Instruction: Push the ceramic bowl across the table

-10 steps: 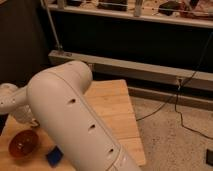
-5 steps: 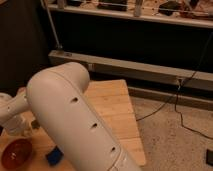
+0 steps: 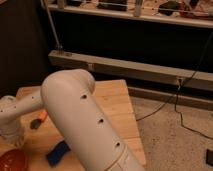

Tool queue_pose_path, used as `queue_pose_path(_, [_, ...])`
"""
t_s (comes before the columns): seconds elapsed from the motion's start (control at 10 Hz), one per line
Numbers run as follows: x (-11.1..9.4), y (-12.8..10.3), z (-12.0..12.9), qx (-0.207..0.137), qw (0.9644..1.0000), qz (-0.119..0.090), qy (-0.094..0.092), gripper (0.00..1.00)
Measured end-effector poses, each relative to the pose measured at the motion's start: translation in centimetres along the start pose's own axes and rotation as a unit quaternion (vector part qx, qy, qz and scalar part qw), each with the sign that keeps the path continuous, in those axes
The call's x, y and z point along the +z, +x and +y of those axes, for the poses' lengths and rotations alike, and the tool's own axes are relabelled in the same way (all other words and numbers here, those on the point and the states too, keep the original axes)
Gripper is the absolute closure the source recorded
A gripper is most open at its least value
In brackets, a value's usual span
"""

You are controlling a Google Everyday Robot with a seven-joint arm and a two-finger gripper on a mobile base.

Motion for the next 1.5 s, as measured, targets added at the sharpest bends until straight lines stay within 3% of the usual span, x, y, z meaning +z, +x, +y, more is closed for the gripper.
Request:
queue_pose_path(0.1, [-0.2,0.0,1.1,-0.017,0.9997,0.012,0.009,1.00])
queue_pose_path(0.3, [0.6,0.4,3.5,-0.049,0.9964,0.059,0.035,1.00])
queue_pose_path(0.6, [2.1,1.7,8.1,-0.078,0.9854,0.137,0.064,1.00])
queue_pose_path(0.8, [2.2,3.1,10.1,-0.076,0.9789,0.172,0.081,1.00])
queue_pose_path(0.9, [2.0,3.5,10.0,-0.056,0.9786,0.178,0.088,1.00])
queue_pose_path(1.0, [1.7,3.4,9.4,-0.029,0.9806,0.171,0.091,1.00])
queue_pose_path(1.1, [1.3,2.8,8.4,0.006,0.9844,0.151,0.090,1.00])
queue_pose_path(1.2, [0.4,1.4,6.3,0.055,0.9894,0.107,0.082,1.00])
queue_pose_path(1.4, [-0.6,0.3,2.5,0.103,0.9918,0.043,0.061,1.00])
queue_pose_path(1.5, [-1.1,0.1,0.8,0.117,0.9914,0.020,0.054,1.00])
